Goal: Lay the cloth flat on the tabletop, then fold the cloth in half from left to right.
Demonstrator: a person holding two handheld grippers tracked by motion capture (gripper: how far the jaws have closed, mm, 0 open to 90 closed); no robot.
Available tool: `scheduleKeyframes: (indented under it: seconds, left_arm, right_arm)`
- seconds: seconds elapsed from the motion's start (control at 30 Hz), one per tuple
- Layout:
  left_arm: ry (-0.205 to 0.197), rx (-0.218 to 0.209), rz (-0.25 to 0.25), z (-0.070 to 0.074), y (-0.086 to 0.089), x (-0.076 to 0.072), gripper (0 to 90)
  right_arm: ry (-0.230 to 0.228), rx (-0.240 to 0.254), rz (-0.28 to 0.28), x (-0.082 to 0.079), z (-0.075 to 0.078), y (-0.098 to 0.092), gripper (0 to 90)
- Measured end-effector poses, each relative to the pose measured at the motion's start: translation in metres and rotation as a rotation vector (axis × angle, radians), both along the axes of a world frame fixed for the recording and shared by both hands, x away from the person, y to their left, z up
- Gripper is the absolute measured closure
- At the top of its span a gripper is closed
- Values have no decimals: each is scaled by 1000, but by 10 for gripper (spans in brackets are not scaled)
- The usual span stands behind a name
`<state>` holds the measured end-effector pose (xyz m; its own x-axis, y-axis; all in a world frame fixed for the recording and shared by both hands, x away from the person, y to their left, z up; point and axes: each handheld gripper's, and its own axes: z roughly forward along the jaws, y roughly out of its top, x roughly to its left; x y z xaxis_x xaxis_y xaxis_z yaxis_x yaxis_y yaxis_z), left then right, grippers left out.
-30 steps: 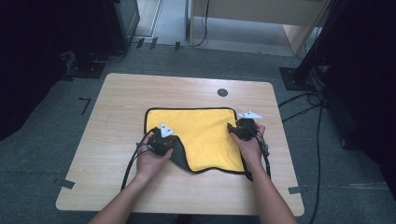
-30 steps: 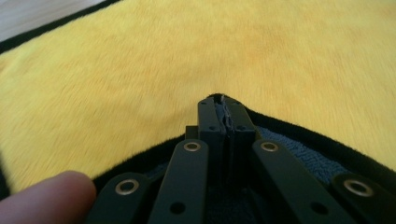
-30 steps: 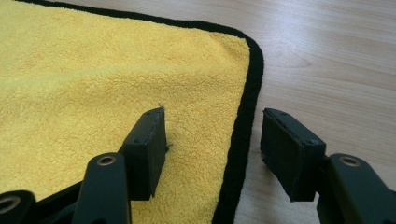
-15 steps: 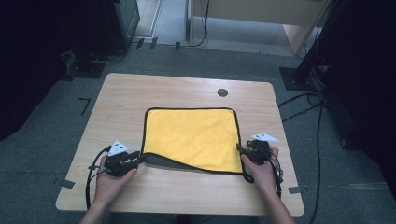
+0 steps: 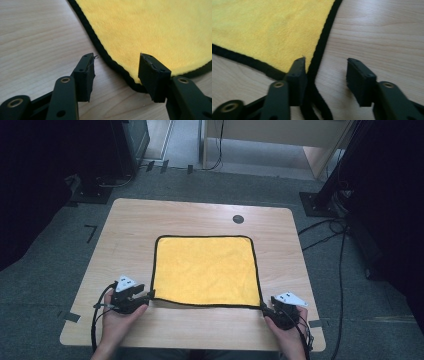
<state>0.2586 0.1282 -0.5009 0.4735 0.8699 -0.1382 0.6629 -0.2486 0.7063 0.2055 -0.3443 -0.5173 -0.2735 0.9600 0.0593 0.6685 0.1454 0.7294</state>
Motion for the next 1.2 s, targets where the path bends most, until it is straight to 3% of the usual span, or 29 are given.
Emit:
scheduleKeyframes:
  seconds: [0.07, 0.1, 0.27, 0.3, 0.33, 0.37, 0.4, 0.43, 0.53, 0.7, 0.77, 0.9, 1.0, 1.1, 1.2]
  left_arm:
    - [8, 66, -3, -3, -2, -2, 447]
    - [-4, 155, -8, -6, -3, -4, 440]
    - [11, 139, -15, -5, 3, -4, 425]
    - [20, 127, -19, -4, 4, -4, 425]
    - [20, 127, -19, -4, 4, -4, 425]
    - [38, 77, -21, -3, 6, -4, 417]
    - [38, 77, -21, -3, 6, -4, 415]
    - [46, 25, -14, 0, 9, -7, 416]
    - [38, 33, -3, 2, 11, -12, 413]
    - [20, 49, 3, 1, 5, -19, 425]
    - [15, 57, -22, -1, -1, -17, 449]
    - [22, 90, -25, -4, -3, -16, 455]
    - [22, 87, -27, -5, -2, -16, 459]
    - [10, 83, -45, -6, -3, -16, 536]
    - [-7, 78, -62, -8, -4, -17, 568]
  right_arm:
    - [0, 3, 22, -1, 0, 2, 662]
    - [7, 10, 35, -1, 1, 2, 737]
    - [15, 21, 41, -4, 1, 1, 743]
    - [12, 16, 25, -6, 3, 0, 666]
    - [12, 16, 25, -6, 3, 0, 666]
    - [-21, 15, 22, -7, 5, -2, 620]
    - [-21, 15, 22, -7, 5, -2, 620]
    - [-42, 30, 12, -7, 10, -3, 581]
    - [-61, 38, 6, -8, 14, -3, 564]
    - [-83, 46, 41, 4, 25, 7, 525]
    - [-103, 35, 75, 17, 35, 22, 496]
    - [-112, 37, 102, 34, 47, 40, 453]
    - [-117, 43, 113, 45, 52, 50, 445]
    - [-127, 57, 125, 62, 59, 64, 444]
    - [-130, 65, 128, 69, 61, 70, 445]
